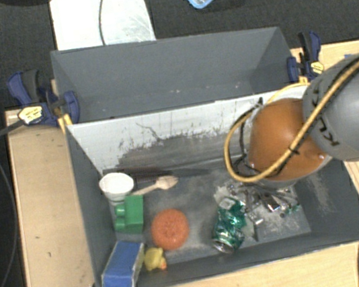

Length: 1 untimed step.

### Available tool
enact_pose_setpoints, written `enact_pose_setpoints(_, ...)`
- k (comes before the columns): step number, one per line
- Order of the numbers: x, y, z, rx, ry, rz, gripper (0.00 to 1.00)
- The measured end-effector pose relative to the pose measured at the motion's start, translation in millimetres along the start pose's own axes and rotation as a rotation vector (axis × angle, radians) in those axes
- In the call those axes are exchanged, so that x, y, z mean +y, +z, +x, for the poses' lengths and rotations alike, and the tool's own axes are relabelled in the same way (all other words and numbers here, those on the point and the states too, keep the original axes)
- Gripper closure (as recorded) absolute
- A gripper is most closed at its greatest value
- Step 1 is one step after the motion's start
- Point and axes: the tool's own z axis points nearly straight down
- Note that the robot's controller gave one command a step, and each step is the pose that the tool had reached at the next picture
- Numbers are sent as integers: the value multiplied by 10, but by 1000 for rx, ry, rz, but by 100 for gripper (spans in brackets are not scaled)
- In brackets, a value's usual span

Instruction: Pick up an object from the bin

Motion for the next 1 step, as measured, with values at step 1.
enact_pose_setpoints(1, -209, 100, 268, 4, -312, 1, 100)
